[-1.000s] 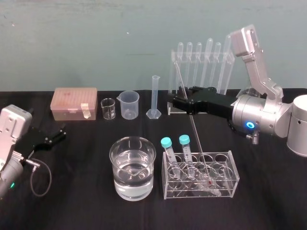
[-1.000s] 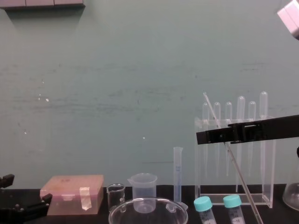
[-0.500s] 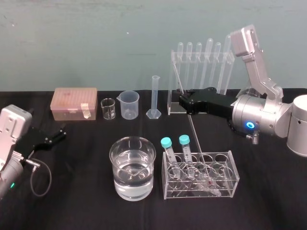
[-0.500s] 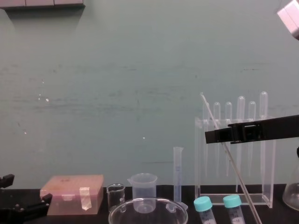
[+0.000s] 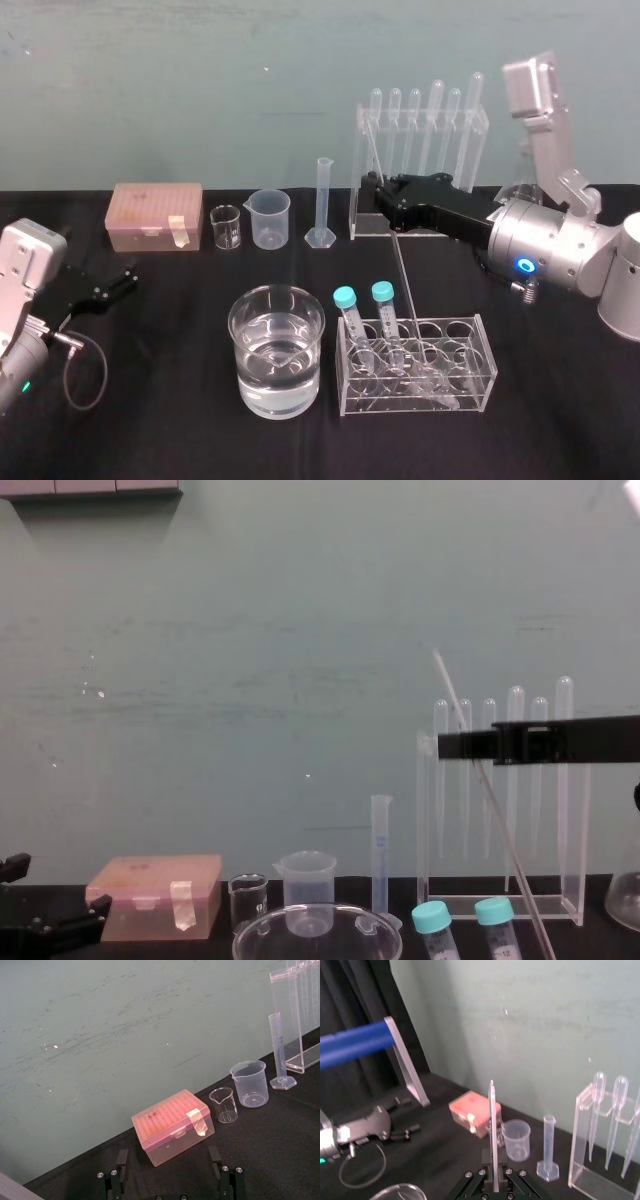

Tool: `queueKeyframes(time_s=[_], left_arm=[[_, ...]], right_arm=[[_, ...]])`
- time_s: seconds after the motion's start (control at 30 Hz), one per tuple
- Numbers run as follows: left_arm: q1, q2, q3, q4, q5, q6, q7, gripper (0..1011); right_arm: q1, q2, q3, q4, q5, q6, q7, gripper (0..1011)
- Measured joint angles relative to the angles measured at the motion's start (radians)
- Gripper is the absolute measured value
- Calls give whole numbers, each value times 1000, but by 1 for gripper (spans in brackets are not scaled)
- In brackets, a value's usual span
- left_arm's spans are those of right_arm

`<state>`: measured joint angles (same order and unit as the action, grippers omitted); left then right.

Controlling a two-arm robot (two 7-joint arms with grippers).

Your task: Hold the thermometer with one hand and immerse one end into the beaker, then reinsert it into the test tube rack.

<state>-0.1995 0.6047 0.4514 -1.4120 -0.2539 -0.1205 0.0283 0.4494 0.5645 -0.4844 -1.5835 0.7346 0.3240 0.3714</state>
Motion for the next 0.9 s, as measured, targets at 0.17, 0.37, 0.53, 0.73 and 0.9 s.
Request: queueKeyframes(time_s=[0.17,0.37,0.53,0.73,0.9], left_arm=[[0,0,0,0,0,0,0,1008],[0,0,0,0,0,0,0,1008],[0,0,0,0,0,0,0,1008],[0,0,0,0,0,0,0,1008],[0,0,0,0,0,0,0,1008]], right_arm=[[-45,1,28,-17,6,-97,23,51],[-103,12,66,-49,6,-183,42,51],[-147,23,97,-75,-3,-239,52,51],[-175,28,122,-94,-30,-293,66,51],[-188,28,140,-107,-50,-318,79,51]])
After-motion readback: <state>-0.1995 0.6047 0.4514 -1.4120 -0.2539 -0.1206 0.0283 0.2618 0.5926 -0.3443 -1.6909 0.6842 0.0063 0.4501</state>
